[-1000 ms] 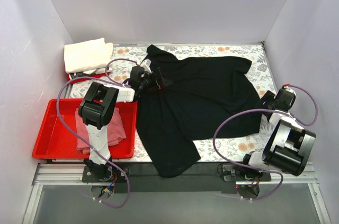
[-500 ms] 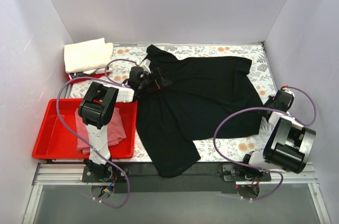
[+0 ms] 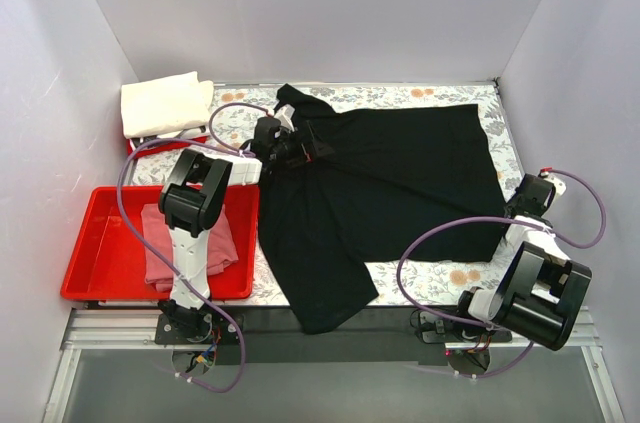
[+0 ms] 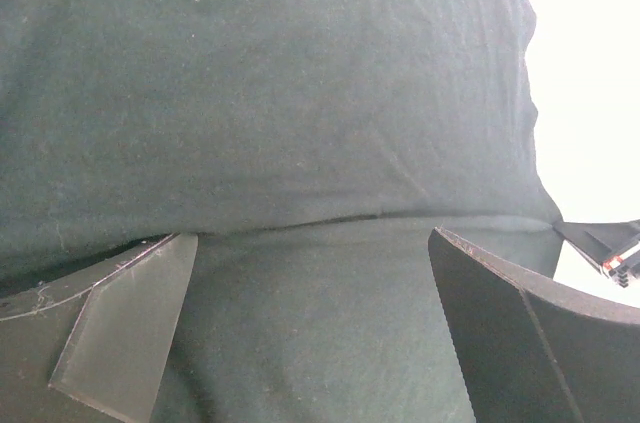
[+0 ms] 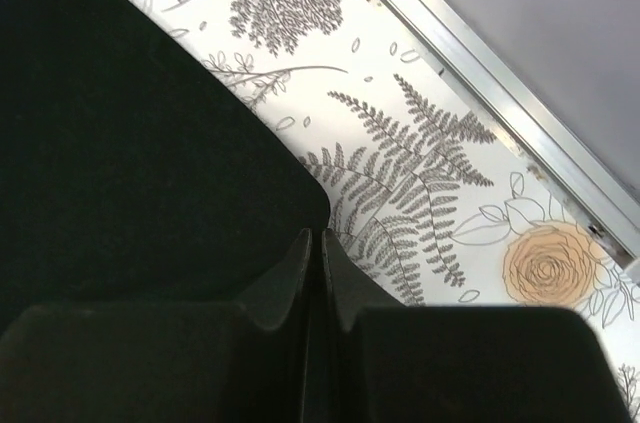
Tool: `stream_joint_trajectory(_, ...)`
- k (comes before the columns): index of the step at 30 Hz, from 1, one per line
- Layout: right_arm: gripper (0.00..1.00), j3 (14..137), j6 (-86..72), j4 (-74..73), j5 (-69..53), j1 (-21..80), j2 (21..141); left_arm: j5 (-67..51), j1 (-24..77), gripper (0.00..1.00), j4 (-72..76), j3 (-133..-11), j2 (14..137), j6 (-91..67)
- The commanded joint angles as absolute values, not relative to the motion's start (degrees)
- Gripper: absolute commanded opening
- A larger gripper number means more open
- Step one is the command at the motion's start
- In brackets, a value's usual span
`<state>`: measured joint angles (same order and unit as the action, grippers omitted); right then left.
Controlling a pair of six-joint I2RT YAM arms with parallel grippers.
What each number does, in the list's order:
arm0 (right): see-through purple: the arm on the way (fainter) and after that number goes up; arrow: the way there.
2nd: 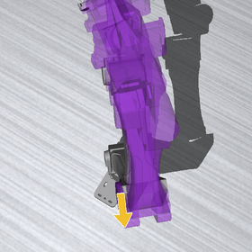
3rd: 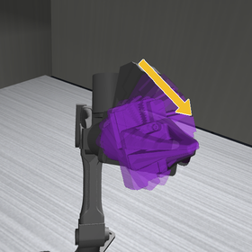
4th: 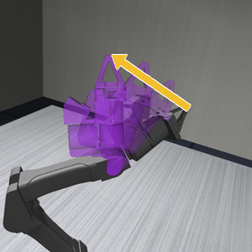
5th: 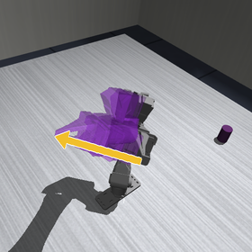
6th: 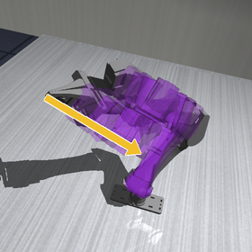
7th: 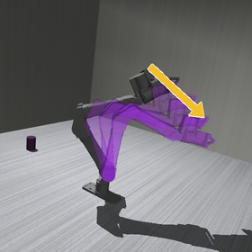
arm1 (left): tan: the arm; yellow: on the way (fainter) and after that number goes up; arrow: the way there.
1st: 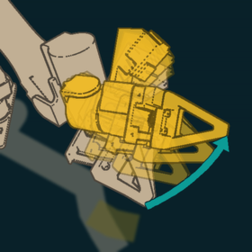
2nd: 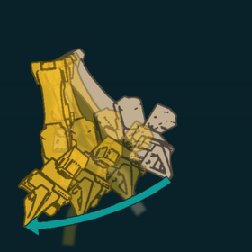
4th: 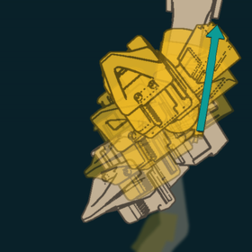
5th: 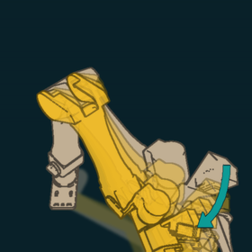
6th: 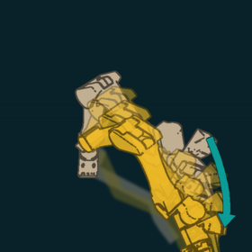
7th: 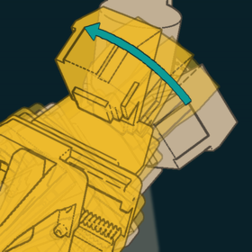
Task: Fold and stack the t-shirts
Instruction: Flatten the tshirt out
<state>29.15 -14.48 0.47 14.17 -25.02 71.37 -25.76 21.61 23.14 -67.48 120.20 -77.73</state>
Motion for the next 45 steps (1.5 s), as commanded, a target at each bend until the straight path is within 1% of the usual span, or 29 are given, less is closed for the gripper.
stream_joint_trajectory(1,0.01,30.8,-14.8,-1.6,17.4,-25.0,70.2,-24.7,22.9,0.95,18.7,-68.5,120.7,-75.7)
stream_joint_trajectory(2,0.03,31.5,-14.9,-1.8,16.3,-25.0,69.7,-24.3,23.2,0.95,18.5,-68.6,120.6,-75.4)
stream_joint_trajectory(4,0.17,32.6,-14.6,-3.1,13.5,-25.0,68.0,-23.6,23.9,0.95,17.7,-69.0,120.2,-75.0)
stream_joint_trajectory(5,0.31,33.6,-14.5,-3.3,10.6,-25.0,67.1,-23.4,24.2,0.95,17.3,-69.3,120.0,-74.7)
stream_joint_trajectory(6,0.37,33.8,-14.4,-3.6,9.2,-25.0,66.2,-23.2,24.7,0.95,17.1,-70.0,119.8,-74.6)
stream_joint_trajectory(8,0.45,34.1,-13.8,-3.9,4.5,-24.8,63.7,-22.6,25.5,0.95,15.6,-71.0,119.1,-74.1)
stream_joint_trajectory(10,0.48,34.0,-12.9,-3.9,0.8,-24.5,61.6,-20.6,27.1,0.95,14.4,-72.2,117.6,-72.6)
stream_joint_trajectory(15,0.50,33.1,-12.0,-0.8,-7.0,-23.4,60.6,-15.9,30.5,0.96,12.1,-73.7,114.2,-71.3)
stream_joint_trajectory(18,0.50,33.7,-12.0,2.2,-11.4,-21.9,64.1,-10.7,31.8,0.96,10.3,-71.3,110.5,-71.7)
stream_joint_trajectory(19,0.50,34.6,-11.7,2.8,-11.9,-21.0,66.7,-7.6,32.0,0.95,9.5,-70.0,108.1,-72.2)
stream_joint_trajectory(22,0.50,36.3,-11.6,4.2,-10.5,-15.9,72.7,-3.4,32.2,0.96,8.4,-64.4,103.9,-73.4)
stream_joint_trajectory(25,0.50,39.1,-11.4,4.6,-7.2,-11.9,79.4,-0.7,32.2,0.96,5.1,-61.8,102.7,-74.1)
stream_joint_trajectory(28,0.50,41.0,-11.8,4.8,-6.1,-10.7,84.4,1.6,32.2,0.96,3.4,-60.6,103.4,-74.5)
stream_joint_trajectory(32,0.50,42.9,-11.9,4.8,-3.4,-8.4,88.0,3.4,32.2,0.96,2.3,-61.0,106.3,-74.4)
stream_joint_trajectory(35,0.50,44.3,-12.0,4.7,-0.5,-6.6,90.3,4.0,32.2,0.96,1.1,-63.6,110.0,-73.8)
stream_joint_trajectory(38,0.50,45.9,-12.4,4.2,-0.3,-6.1,92.9,4.7,32.0,0.96,0.3,-66.2,113.9,-73.5)
stream_joint_trajectory(45,0.50,51.9,-13.0,2.2,2.5,-6.0,99.7,2.4,28.9,0.97,0.3,-70.8,119.6,-72.9)
